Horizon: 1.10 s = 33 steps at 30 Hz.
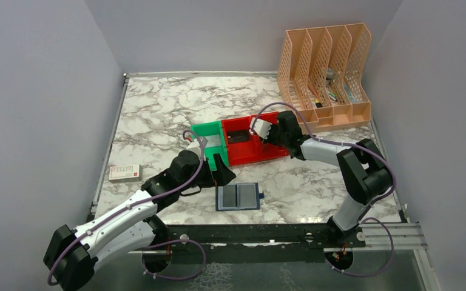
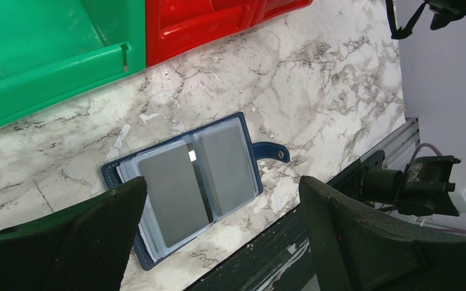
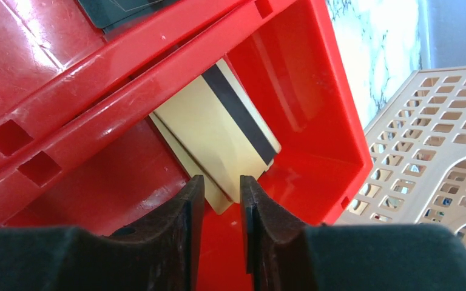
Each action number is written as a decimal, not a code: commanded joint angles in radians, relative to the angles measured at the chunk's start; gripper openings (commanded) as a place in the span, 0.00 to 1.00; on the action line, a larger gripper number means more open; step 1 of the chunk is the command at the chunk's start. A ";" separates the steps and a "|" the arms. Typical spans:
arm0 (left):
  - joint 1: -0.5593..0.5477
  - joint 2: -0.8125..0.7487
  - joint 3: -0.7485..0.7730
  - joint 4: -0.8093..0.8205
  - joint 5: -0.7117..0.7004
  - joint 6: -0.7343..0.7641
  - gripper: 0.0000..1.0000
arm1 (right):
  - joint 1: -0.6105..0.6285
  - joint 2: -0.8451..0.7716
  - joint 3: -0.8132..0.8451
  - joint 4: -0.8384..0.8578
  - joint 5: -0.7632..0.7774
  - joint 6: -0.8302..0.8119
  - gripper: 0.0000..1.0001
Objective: Take the credit cards out of the card holder
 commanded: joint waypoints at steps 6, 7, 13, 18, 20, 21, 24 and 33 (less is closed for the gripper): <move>0.000 0.024 0.022 0.030 0.052 0.013 0.99 | 0.002 0.020 0.029 0.026 0.016 0.013 0.29; 0.000 0.024 0.021 0.032 0.054 0.011 0.99 | 0.002 0.010 0.029 0.033 0.023 0.019 0.29; 0.000 0.035 -0.002 0.088 0.091 -0.003 0.99 | 0.002 -0.124 0.024 0.112 0.055 0.257 0.31; -0.001 0.086 -0.012 0.141 0.163 -0.007 0.97 | 0.001 -0.356 -0.063 0.155 0.073 0.830 0.46; -0.001 0.110 -0.008 0.140 0.174 -0.005 0.94 | 0.001 -0.437 -0.104 0.108 0.040 1.069 0.52; -0.001 0.121 -0.007 0.140 0.179 -0.002 0.93 | 0.002 -0.465 -0.110 0.050 0.002 1.168 0.52; -0.002 0.141 0.004 0.126 0.179 0.013 0.89 | 0.001 -0.496 -0.097 -0.128 -0.196 1.310 0.51; -0.002 0.147 0.022 -0.020 -0.003 0.004 0.80 | 0.177 -0.509 -0.194 -0.291 -0.265 1.511 0.46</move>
